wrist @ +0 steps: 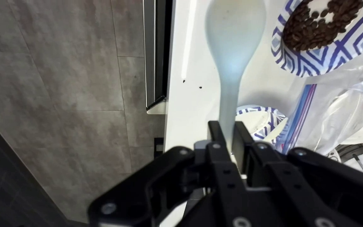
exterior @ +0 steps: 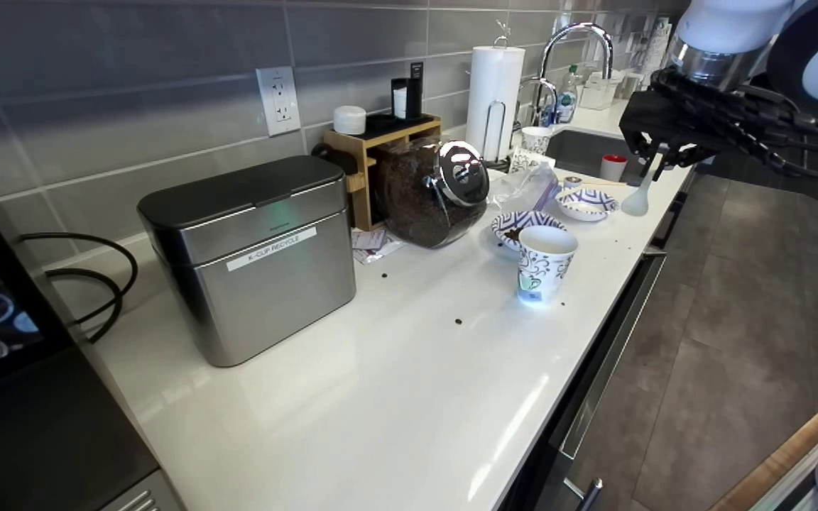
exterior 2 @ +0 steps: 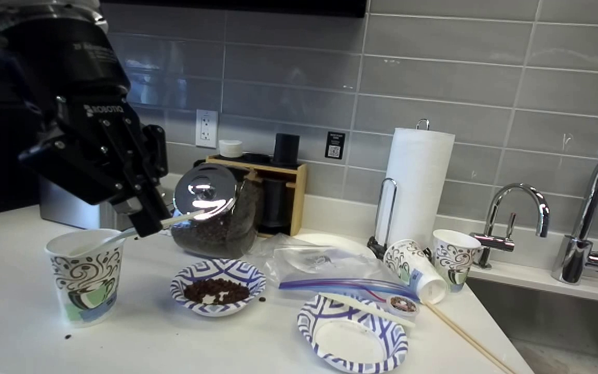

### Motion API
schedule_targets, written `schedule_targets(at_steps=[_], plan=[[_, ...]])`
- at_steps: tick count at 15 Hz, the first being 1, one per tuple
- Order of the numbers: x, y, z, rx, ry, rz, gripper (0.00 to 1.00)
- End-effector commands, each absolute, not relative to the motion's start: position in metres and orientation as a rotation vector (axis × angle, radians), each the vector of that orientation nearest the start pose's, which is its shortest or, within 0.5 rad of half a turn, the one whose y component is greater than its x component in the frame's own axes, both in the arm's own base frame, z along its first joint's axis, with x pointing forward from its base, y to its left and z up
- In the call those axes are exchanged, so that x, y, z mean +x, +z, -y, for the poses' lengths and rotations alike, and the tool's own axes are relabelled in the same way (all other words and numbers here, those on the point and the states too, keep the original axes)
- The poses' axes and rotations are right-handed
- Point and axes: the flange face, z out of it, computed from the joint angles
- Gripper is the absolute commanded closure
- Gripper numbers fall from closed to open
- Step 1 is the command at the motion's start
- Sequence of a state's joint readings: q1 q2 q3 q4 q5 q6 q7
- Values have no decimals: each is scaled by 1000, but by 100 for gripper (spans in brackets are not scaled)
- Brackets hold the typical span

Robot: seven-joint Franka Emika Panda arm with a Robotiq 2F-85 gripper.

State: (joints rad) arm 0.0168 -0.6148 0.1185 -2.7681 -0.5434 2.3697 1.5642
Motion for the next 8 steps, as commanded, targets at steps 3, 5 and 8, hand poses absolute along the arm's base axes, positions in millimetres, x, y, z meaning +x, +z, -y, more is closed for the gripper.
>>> schedule_targets(at_steps=[3, 5, 8], plan=[[370, 400, -29, -2741, -737, -1698, 97], [376, 387, -12, -2702, -653, -1724, 97], [388, 372, 7, -2649, -566, -1728, 97]])
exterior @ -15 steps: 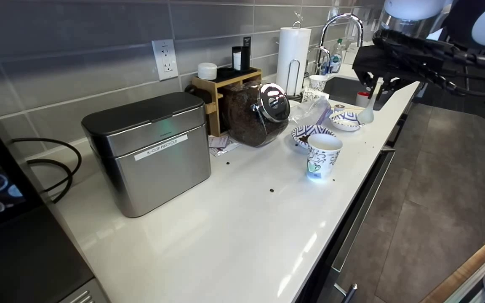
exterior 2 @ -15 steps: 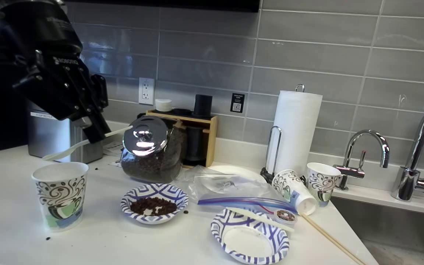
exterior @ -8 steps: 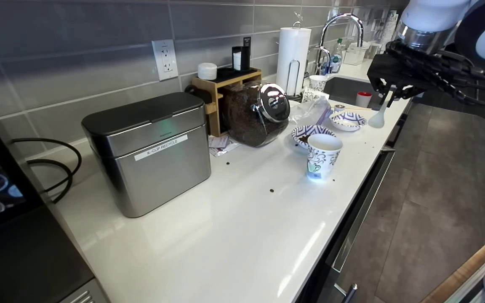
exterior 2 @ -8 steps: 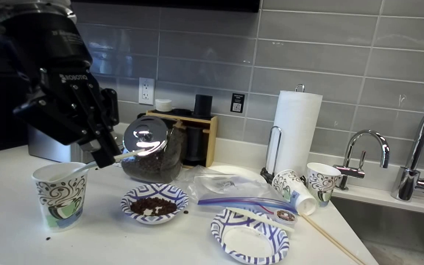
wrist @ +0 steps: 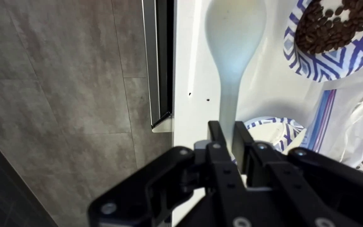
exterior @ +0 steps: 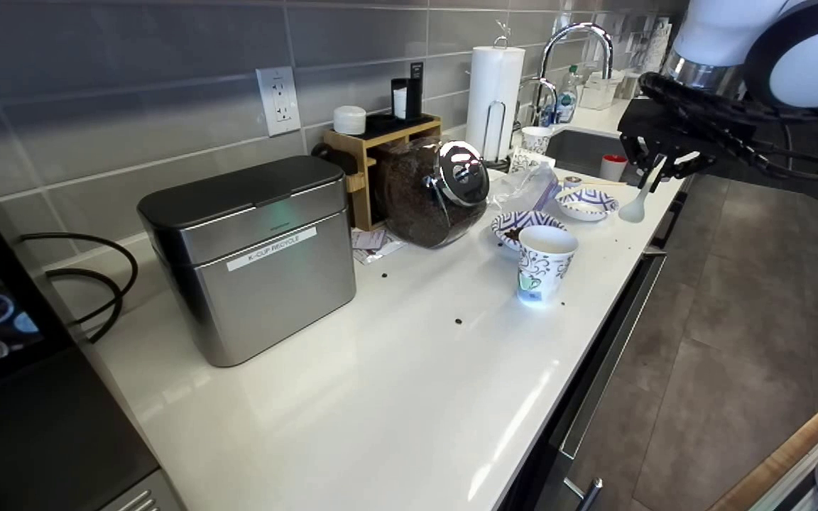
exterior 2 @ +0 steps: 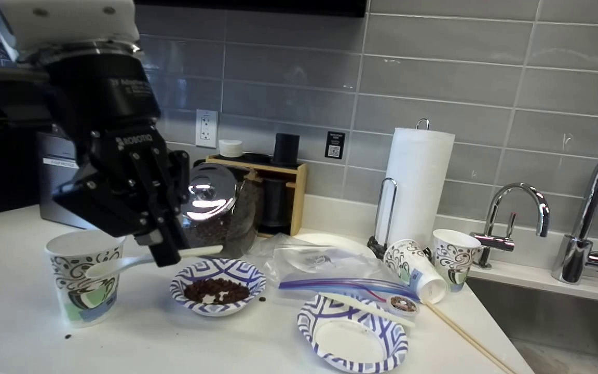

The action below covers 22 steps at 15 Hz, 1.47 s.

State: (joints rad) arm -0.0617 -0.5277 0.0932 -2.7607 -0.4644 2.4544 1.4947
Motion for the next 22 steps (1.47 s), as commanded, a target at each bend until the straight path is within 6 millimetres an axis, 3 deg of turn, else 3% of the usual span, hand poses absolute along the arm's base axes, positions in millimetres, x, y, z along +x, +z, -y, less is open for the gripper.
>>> schedule_targets(at_steps=[1, 9, 22], plan=[[392, 366, 13, -2632, -536, -1710, 97], [416, 312, 30, -2631, -330, -1634, 97], [441, 270, 43, -2677, -255, -1643, 97]])
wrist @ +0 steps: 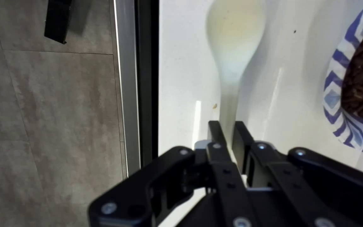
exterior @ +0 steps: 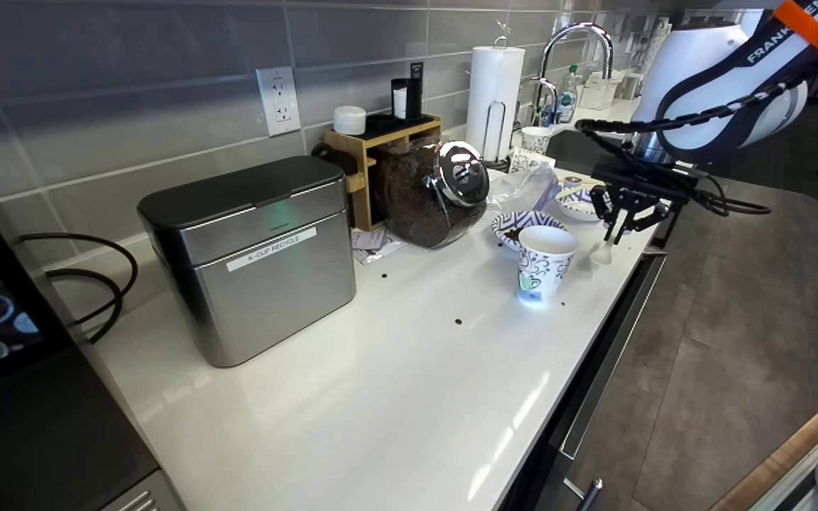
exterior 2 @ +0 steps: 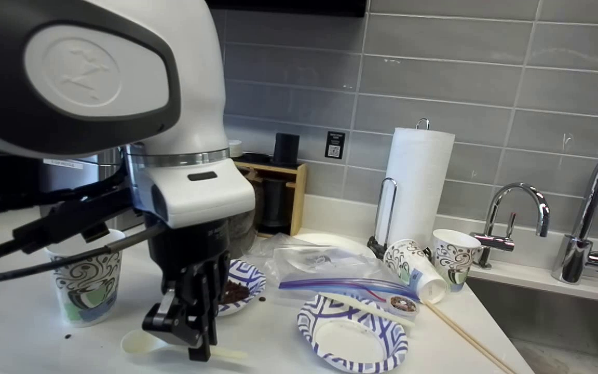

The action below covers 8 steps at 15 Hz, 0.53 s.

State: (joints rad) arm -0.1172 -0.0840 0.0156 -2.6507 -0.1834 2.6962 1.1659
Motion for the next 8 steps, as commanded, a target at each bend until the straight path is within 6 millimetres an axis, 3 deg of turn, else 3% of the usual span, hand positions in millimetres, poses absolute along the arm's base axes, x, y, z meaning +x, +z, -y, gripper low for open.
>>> schedule_targets(at_steps=[1, 3, 4, 5, 8], plan=[[442, 268, 44, -2678, -253, -1643, 97], [444, 263, 46, -2680, -250, -1644, 97], [445, 261, 47, -2679, -244, -1651, 74], [446, 259, 48, -2679, -241, -1656, 61], [447, 260, 51, -2680, -233, -1670, 41]])
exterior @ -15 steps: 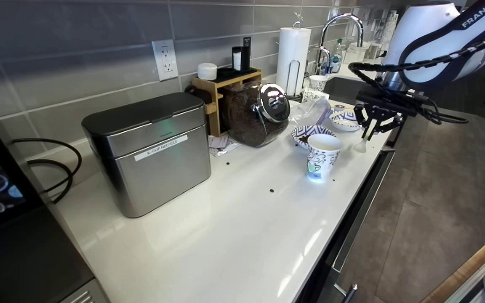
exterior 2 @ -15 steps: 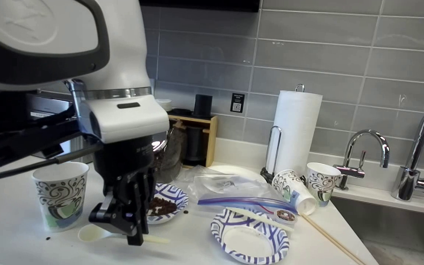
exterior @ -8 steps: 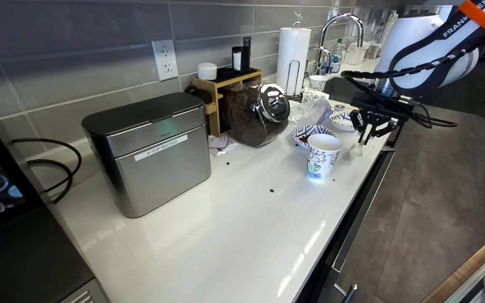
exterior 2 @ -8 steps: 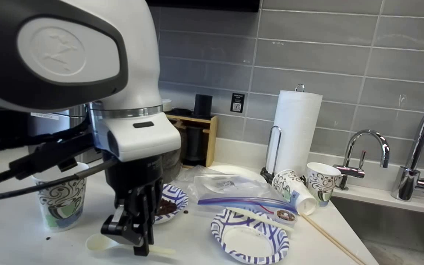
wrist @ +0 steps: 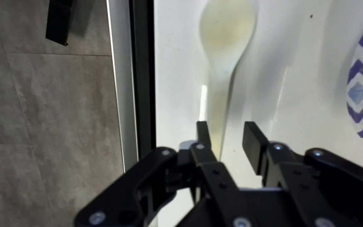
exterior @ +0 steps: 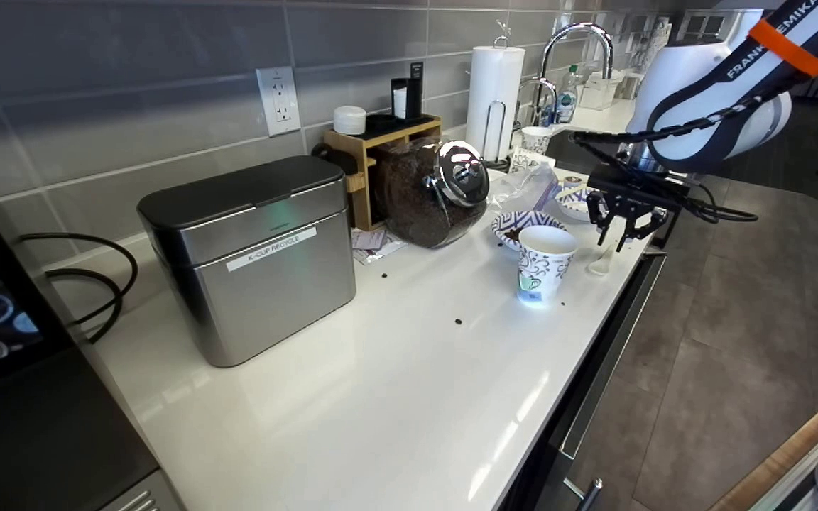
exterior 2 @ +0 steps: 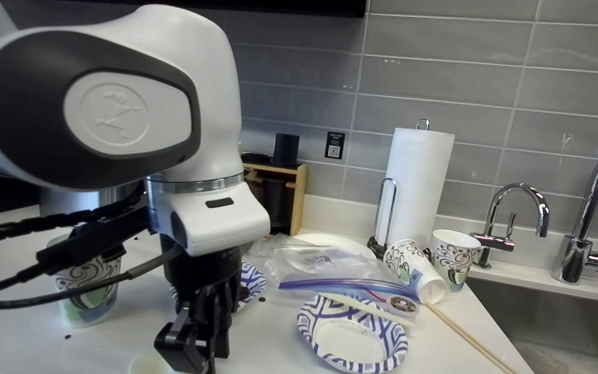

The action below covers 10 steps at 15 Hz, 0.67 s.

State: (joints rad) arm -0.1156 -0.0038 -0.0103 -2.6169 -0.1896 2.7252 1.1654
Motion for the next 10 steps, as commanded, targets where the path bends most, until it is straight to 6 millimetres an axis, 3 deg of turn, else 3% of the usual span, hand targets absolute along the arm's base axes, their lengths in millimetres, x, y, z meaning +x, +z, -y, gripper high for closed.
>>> schedule_targets(at_steps=[1, 5, 10], plan=[[445, 264, 52, -2686, -226, -1676, 32], [435, 284, 56, -2761, -225, -1628, 1], [415, 324, 57, -2990, -389, -1357, 0]])
